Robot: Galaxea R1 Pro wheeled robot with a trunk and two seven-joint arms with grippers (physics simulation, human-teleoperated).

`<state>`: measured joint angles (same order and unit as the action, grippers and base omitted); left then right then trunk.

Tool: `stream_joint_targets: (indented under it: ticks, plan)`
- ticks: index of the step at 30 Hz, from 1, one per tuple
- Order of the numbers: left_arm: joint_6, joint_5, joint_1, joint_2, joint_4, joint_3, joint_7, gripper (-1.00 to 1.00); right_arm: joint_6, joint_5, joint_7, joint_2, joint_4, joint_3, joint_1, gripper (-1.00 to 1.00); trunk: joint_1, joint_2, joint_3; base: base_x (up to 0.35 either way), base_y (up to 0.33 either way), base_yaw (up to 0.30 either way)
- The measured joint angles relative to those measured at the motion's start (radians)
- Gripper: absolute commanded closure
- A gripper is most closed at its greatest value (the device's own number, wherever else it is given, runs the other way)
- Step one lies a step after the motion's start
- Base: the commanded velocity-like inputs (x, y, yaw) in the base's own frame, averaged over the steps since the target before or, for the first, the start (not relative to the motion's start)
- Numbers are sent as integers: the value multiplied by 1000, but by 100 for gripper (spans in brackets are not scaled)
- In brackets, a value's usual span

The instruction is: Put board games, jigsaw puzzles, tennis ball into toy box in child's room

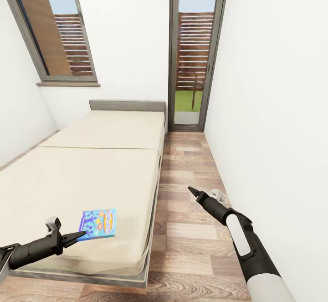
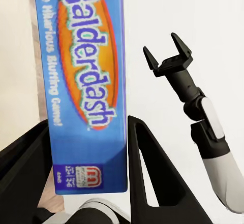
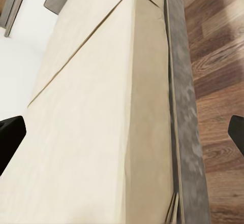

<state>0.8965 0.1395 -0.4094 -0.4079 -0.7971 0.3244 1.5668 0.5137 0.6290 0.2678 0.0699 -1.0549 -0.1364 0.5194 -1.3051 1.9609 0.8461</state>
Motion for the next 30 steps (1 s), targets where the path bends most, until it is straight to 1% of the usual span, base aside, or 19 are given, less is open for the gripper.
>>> stream_joint_targets:
  ticks: [5, 7, 8, 9, 11, 12, 15, 21, 27, 30]
  plan:
    - [9, 2, 0, -13, -12, 0, 0, 100, 0, -1, 0, 1, 0, 2, 0, -100, 19, -35, -16, 0, 0, 0]
    - [31, 3, 0, -15, -33, 0, 0, 100, 0, -1, 0, 1, 0, 3, 0, -100, 27, -49, -22, 0, 0, 0]
    - [58, 5, 0, -16, -58, 0, 0, 100, 1, -1, 0, 1, -1, 4, 0, -100, 31, -56, -25, 0, 0, 0]
    - [72, 4, 0, -16, -74, 0, 0, 100, 1, -2, 0, 1, -1, 5, 0, -100, 35, -63, -28, 0, 0, 0]
    - [83, 3, -1, -20, -91, 1, 0, 100, 1, -3, -1, 1, -1, 7, 0, -100, 42, -77, -34, 0, 0, 0]
    - [87, 2, -1, -24, -96, 1, 0, 100, 1, -3, -1, 2, -1, 8, 0, -100, 46, -84, -38, 0, 0, 0]
    - [95, 2, -1, -48, -110, 1, 0, 100, 0, -6, 0, 5, -1, 9, 0, -100, 58, -105, -47, 0, 0, 0]
    - [99, 3, -1, -72, -120, 0, 0, 100, -3, -10, 1, 11, -2, 10, 0, -100, 81, -147, -66, 0, 0, 0]
    - [100, 4, -1, -86, -123, 0, 0, 100, -2, -10, 0, 13, -2, 12, 0, -100, 104, -189, -85, 0, 0, 0]
    - [101, 4, 0, -108, -123, 0, 0, 100, -3, -12, -1, 15, -2, 22, 0, -100, 115, -210, -94, 0, 0, 0]
